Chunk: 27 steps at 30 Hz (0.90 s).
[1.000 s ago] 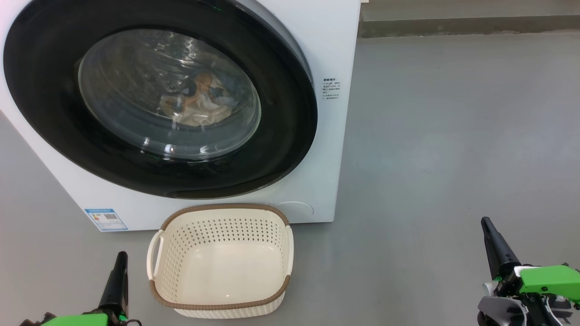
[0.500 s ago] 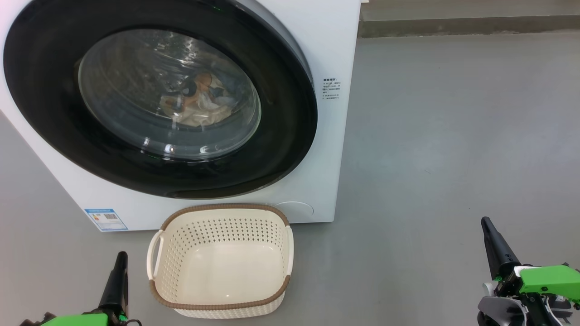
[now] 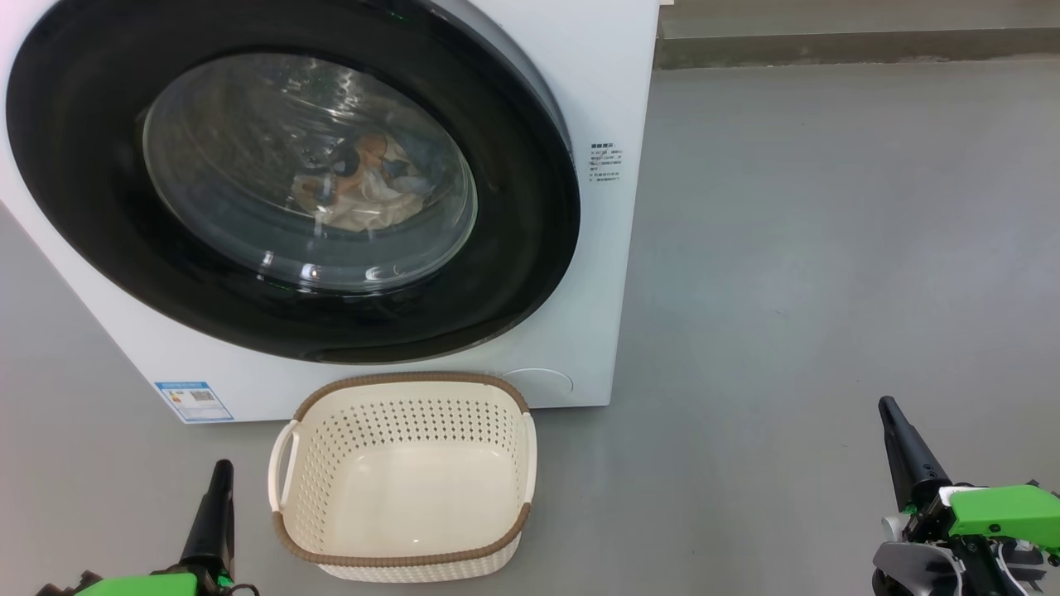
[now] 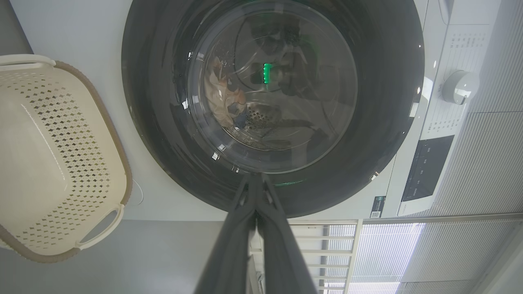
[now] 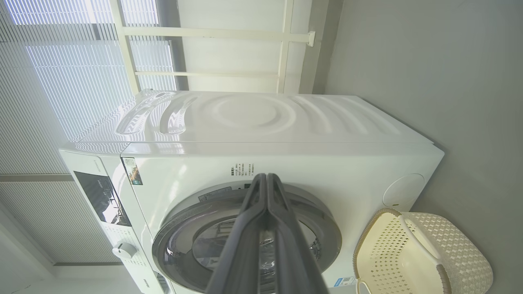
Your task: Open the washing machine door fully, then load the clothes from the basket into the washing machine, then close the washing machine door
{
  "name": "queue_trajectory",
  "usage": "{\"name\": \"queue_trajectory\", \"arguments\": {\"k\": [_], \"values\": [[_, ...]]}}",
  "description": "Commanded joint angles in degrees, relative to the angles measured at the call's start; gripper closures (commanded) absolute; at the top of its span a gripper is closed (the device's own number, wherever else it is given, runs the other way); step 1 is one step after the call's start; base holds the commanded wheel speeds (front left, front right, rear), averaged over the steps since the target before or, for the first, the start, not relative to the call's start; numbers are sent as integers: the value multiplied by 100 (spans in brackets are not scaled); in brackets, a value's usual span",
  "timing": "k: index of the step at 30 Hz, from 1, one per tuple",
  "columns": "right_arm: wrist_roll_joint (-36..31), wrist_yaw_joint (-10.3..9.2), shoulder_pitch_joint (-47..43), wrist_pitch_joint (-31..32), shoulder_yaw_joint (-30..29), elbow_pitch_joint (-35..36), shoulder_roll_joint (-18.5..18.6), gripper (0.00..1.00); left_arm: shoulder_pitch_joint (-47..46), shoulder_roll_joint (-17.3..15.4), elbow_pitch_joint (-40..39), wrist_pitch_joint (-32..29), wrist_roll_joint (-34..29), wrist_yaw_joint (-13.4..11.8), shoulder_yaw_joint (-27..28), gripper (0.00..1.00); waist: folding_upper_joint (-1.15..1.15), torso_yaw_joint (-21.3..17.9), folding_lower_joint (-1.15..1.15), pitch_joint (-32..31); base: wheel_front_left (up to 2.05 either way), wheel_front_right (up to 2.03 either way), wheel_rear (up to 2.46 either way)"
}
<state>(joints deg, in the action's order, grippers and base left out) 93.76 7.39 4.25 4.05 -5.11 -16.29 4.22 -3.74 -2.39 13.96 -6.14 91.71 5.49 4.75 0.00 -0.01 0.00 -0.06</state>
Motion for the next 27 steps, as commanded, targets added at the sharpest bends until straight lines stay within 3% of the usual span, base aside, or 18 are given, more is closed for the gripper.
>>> {"name": "queue_trajectory", "arguments": {"k": [1, 27], "values": [[86, 10, 252, 18, 143, 182, 83, 100, -256, -49, -179, -36, 39, 5, 188, 100, 0, 0, 0, 0, 0, 0, 0], [107, 10, 250, -2, 168, 184, 102, 100, -256, -49, -179, -36, 39, 5, 188, 100, 0, 0, 0, 0, 0, 0, 0]]}}
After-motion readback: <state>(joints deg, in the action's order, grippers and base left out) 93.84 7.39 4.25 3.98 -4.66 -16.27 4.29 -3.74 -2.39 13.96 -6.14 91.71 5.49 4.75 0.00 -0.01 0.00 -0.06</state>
